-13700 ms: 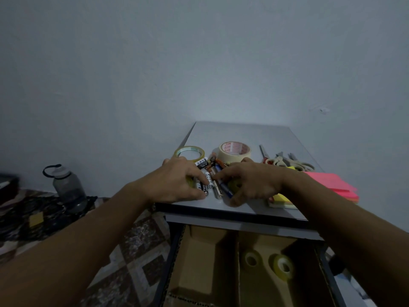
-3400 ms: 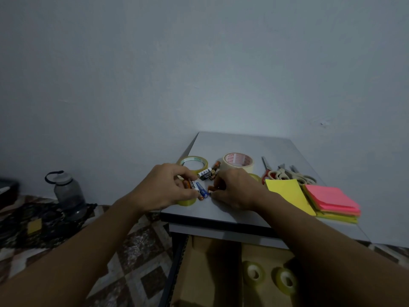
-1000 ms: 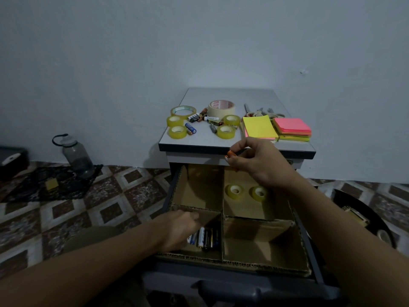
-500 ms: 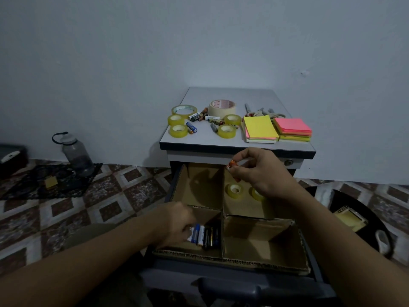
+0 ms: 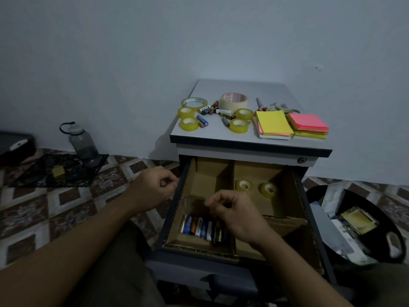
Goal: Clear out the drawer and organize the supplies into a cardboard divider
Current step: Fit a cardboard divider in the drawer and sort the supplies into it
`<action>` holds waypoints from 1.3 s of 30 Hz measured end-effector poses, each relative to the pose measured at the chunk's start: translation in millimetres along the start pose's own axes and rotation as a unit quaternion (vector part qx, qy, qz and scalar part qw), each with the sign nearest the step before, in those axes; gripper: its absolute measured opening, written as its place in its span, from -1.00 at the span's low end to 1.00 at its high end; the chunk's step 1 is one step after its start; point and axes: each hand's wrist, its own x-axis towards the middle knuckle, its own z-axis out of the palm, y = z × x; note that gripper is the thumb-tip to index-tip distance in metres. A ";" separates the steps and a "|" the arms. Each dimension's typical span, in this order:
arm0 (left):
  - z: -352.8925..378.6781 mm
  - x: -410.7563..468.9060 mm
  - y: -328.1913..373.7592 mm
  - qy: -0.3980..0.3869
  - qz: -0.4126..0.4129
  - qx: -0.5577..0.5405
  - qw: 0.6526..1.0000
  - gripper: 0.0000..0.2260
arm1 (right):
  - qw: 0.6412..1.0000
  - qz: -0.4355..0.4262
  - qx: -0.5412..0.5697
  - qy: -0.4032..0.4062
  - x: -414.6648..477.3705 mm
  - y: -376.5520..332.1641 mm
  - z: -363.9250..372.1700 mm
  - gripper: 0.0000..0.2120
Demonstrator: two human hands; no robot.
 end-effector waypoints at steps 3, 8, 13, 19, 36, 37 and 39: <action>0.4 2.1 -1.2 -0.008 -0.021 0.003 1.000 -0.90 | 1.000 0.019 0.006 0.001 4.0 3.4 15.9 -0.86; 0.7 4.0 -2.4 -0.020 -0.038 -0.005 0.999 -0.92 | 0.995 0.060 -0.068 -0.049 19.5 11.2 38.5 -0.87; 0.5 4.7 -0.9 -0.047 -0.045 -0.017 0.998 -0.92 | 0.983 0.068 -0.166 -0.043 37.7 14.2 62.4 -0.78; -2.0 1.8 1.7 -0.069 -0.075 -0.015 0.995 -0.89 | 0.980 0.047 -0.187 -0.053 43.9 17.4 70.3 -0.65; -3.2 -0.4 3.8 -0.080 -0.080 -0.020 0.993 -0.88 | 0.969 0.059 -0.240 -0.004 33.0 18.4 59.4 -0.75; -3.5 -0.8 3.7 -0.079 -0.079 -0.018 0.994 -0.88 | 0.969 0.058 -0.240 -0.009 33.2 18.3 58.6 -0.76; -4.2 -1.5 3.9 -0.077 -0.078 -0.014 0.994 -0.88 | 0.969 0.053 -0.241 -0.017 33.2 16.9 56.5 -0.77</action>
